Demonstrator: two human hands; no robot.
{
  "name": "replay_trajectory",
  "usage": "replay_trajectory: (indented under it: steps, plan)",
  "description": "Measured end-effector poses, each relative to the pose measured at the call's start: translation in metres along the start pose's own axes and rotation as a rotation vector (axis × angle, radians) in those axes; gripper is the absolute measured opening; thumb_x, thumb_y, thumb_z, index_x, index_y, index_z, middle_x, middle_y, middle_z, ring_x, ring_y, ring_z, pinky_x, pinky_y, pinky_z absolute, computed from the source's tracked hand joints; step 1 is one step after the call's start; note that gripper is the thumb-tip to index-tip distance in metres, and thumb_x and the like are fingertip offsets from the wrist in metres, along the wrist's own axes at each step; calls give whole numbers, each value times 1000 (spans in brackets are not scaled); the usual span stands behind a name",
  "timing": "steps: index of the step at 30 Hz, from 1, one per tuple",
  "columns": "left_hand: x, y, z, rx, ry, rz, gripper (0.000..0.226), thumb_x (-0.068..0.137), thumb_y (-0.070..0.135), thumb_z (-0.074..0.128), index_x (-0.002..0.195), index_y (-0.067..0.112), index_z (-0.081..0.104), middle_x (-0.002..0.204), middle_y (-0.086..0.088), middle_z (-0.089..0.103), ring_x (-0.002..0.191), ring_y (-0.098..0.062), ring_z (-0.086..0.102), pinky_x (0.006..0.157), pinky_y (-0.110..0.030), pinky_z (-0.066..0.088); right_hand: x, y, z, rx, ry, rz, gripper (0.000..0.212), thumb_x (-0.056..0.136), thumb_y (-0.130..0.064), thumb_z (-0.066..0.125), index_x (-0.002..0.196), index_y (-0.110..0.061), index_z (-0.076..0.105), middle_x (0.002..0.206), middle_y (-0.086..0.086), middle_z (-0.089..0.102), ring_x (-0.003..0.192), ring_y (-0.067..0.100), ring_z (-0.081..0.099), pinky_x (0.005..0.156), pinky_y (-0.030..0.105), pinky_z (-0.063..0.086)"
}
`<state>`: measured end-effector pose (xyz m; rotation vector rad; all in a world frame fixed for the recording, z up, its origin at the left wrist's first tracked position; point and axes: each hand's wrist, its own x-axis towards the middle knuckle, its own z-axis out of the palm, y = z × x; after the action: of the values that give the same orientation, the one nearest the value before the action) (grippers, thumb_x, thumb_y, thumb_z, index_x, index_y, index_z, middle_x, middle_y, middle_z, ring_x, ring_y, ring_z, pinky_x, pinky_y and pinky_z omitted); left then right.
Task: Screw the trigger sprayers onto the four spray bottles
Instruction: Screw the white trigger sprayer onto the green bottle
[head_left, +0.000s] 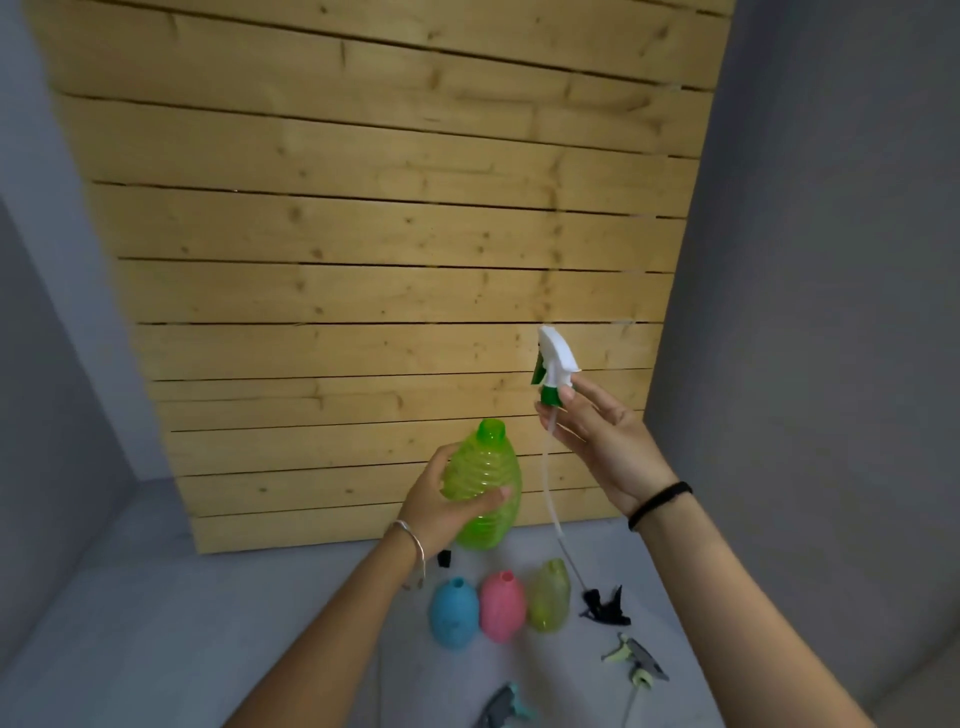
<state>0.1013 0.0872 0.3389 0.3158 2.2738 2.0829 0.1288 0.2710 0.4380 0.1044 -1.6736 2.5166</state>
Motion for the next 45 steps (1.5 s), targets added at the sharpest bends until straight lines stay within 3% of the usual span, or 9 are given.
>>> replay_trajectory:
  steps: [4,8,11,19,22,29,37,41,45]
  plan:
    - [-5,-1,4,52,-76,-58,62,52,41,88,104,37,55,103,10,69,89,1,66,75,-14,51,-7,-9,-3,89,54,-90,38,90,-12,57,127,-9,51,100,5,72,89,15,71,83,26,57]
    - [-6,-3,11,77,-111,-93,50,59,41,86,99,42,55,98,19,68,80,13,63,62,-5,47,-8,-22,-4,291,119,-195,31,92,-13,54,123,-12,53,109,7,67,88,13,70,92,32,53]
    - [-7,-5,16,84,-122,-110,61,48,53,85,100,43,56,100,19,68,89,6,65,67,-9,48,-8,-29,-4,315,133,-257,33,92,-15,54,125,-14,51,112,6,65,92,11,69,94,32,51]
    - [-9,-5,22,71,-160,-108,57,57,42,87,105,42,57,101,17,69,86,6,66,65,-9,50,-2,-26,3,383,143,-307,25,92,-14,54,117,-16,56,109,4,64,94,12,67,93,29,52]
    - [-9,-4,22,84,-170,-107,64,58,44,86,113,39,55,107,14,68,94,0,65,71,-13,51,-1,-24,4,386,141,-310,24,92,-14,54,115,-17,57,109,3,64,97,12,66,93,28,52]
    - [-11,-3,20,86,-191,-120,54,59,39,86,104,41,55,100,18,67,78,15,63,58,-3,46,0,-18,8,371,139,-293,21,92,-14,54,111,-18,60,105,1,67,98,13,65,93,28,52]
    - [-11,6,21,46,-169,-86,49,63,38,84,102,42,54,97,22,64,75,22,58,56,0,43,2,-2,14,291,116,-210,18,90,-9,55,104,-18,61,99,1,71,99,17,65,91,29,53]
    - [-8,8,22,-7,-127,-58,47,64,37,84,103,38,58,98,16,69,85,6,66,65,-6,48,1,13,11,2,43,-104,36,90,-14,56,125,-9,54,109,3,66,104,15,61,98,34,48]
    - [-4,8,22,-33,-114,-29,43,65,32,84,101,33,61,98,10,72,91,-6,69,76,-19,53,-4,21,5,-193,-28,-20,36,90,-18,57,124,-8,58,124,10,63,115,17,58,105,33,43]
